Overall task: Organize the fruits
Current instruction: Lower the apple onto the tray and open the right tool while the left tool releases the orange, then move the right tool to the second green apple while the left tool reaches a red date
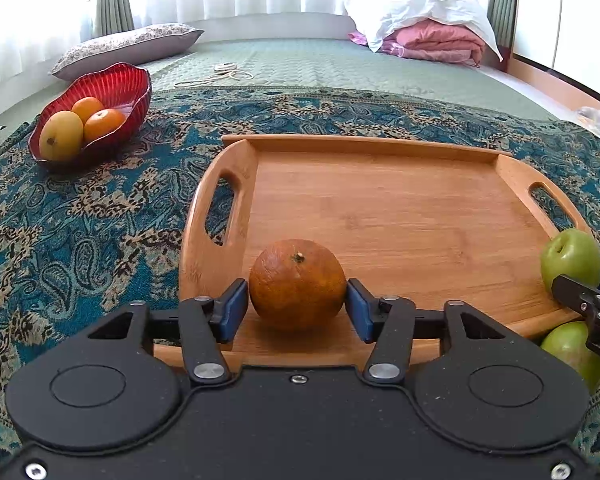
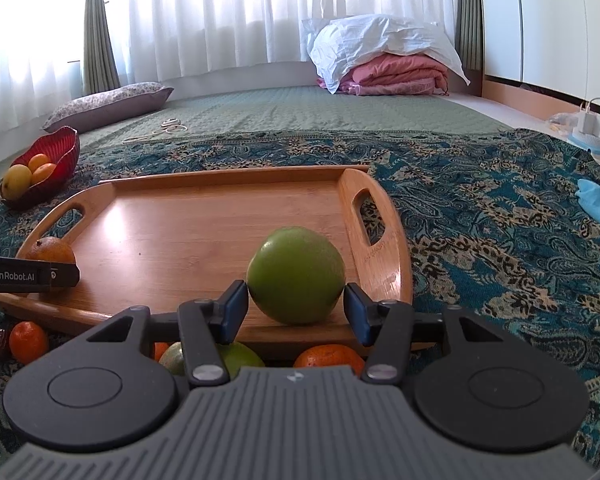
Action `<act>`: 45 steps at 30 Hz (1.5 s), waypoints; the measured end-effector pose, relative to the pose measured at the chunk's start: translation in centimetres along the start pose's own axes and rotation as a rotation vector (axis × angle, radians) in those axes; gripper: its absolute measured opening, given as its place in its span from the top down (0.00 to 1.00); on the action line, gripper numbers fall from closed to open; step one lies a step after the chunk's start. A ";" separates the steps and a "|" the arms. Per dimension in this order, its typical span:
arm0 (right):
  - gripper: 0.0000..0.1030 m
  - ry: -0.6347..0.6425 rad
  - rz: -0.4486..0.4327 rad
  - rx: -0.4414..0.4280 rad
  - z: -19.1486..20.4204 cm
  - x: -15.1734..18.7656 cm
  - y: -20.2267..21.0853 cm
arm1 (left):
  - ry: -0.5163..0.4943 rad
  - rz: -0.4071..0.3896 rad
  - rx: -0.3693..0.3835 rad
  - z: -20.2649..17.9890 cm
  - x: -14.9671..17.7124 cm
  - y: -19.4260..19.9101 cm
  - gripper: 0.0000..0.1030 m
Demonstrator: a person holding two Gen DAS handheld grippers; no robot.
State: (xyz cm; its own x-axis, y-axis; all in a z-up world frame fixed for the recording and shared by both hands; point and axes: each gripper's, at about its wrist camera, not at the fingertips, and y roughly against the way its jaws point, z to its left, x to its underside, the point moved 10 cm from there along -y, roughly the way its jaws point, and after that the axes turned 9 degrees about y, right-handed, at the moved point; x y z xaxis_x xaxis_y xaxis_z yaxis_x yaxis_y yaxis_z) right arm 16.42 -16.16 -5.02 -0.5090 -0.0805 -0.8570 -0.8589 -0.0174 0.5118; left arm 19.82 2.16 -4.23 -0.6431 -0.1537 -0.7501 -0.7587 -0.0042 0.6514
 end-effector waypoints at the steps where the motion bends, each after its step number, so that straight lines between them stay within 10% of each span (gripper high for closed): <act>1: 0.44 -0.006 0.001 -0.003 0.0 0.1 0.0 | -0.002 -0.003 -0.004 0.0 0.0 0.1 0.47; 17: 0.35 -0.018 -0.030 -0.010 -0.1 -0.1 1.7 | 0.026 -0.044 0.025 0.4 -0.1 2.3 0.10; 45: 0.11 0.113 -0.112 -0.034 3.4 1.9 4.7 | 0.034 -0.071 0.036 0.6 3.7 6.0 0.00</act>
State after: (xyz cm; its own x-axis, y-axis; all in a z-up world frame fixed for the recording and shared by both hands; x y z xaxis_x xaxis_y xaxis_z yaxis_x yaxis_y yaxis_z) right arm 11.28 -13.03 -4.45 -0.3991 -0.1879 -0.8975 -0.9065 -0.0665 0.4170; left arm 12.82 2.20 -3.18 -0.5838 -0.1877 -0.7899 -0.8062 0.0188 0.5914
